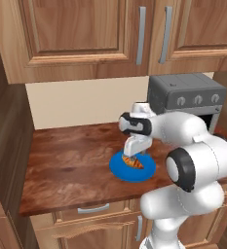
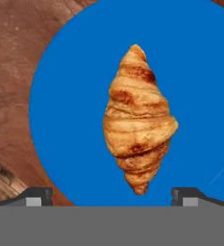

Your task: Place the pastries on the plates.

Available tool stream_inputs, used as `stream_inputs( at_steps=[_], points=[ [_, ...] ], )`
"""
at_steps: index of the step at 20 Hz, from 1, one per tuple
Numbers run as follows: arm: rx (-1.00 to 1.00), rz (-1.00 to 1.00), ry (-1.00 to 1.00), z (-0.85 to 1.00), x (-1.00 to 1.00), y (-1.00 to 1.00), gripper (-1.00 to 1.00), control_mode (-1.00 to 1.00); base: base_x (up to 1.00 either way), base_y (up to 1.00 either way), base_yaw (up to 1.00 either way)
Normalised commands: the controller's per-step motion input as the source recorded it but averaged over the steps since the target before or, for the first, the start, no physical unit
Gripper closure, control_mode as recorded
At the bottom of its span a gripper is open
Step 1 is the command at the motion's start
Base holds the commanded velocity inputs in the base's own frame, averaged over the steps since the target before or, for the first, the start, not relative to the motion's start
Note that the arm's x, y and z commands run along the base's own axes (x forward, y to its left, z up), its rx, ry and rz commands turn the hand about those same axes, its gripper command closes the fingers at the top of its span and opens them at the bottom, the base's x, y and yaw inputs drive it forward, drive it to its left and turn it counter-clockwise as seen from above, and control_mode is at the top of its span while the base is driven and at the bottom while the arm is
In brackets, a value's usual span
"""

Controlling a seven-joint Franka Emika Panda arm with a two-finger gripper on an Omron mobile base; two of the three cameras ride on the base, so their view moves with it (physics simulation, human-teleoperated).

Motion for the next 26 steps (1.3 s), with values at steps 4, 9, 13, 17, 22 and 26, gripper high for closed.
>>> stream_inputs(
  at_steps=[4, 9, 13, 17, 22, 26],
  points=[
    [0.00, -0.03, -0.20, 0.67, -0.46, 0.06, -1.00, -1.00, 0.00, 0.00, 0.00],
    [0.01, 0.00, -0.57, 0.38, -0.82, 0.32, -1.00, -1.00, 0.00, 0.00, 0.00],
    [0.05, -0.01, -0.76, 0.35, -1.00, 0.14, -1.00, -1.00, 0.00, 0.00, 0.00],
    [0.16, -0.08, -0.45, 0.08, -1.00, -0.02, -1.00, -1.00, 0.00, 0.00, 0.00],
    [0.08, -0.11, -0.24, 0.99, -0.99, -0.01, -1.00, -1.00, 0.00, 0.00, 0.00],
    [0.09, -0.15, -0.04, 1.00, -0.88, 0.00, -1.00, -1.00, 0.00, 0.00, 0.00]
  ],
)
